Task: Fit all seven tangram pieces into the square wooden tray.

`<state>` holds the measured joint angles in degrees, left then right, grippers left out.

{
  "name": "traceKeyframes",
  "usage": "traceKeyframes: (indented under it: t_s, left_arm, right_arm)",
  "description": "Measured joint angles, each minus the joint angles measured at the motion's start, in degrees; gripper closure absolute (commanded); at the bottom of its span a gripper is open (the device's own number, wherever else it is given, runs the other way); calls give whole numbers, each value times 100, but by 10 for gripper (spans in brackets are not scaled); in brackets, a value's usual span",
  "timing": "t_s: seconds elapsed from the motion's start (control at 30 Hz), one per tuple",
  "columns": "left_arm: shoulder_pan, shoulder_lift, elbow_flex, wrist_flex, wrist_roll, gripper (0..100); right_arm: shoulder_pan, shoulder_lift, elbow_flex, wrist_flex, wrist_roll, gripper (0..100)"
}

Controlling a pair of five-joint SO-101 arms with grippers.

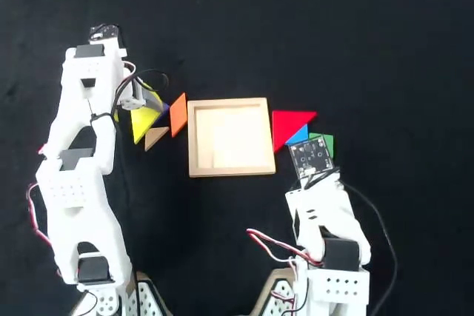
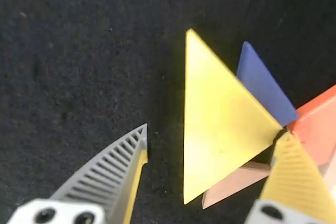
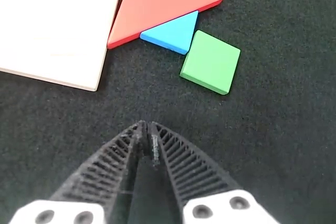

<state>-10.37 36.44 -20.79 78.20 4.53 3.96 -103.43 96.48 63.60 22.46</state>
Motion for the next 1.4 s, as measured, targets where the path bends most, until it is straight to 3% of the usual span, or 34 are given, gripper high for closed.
traceKeyframes:
  t_s: [0.4, 1.0, 1.4]
  left_arm:
    - [0, 0, -334, 264, 501, 630]
    - [0, 431, -334, -97, 264, 631]
    - [9, 431, -334, -290, 510, 631]
  right_arm:
    - [0, 0, 0, 0, 0, 987]
    - [0, 0, 0, 0, 0, 987]
    - [0, 0, 0, 0, 0, 987]
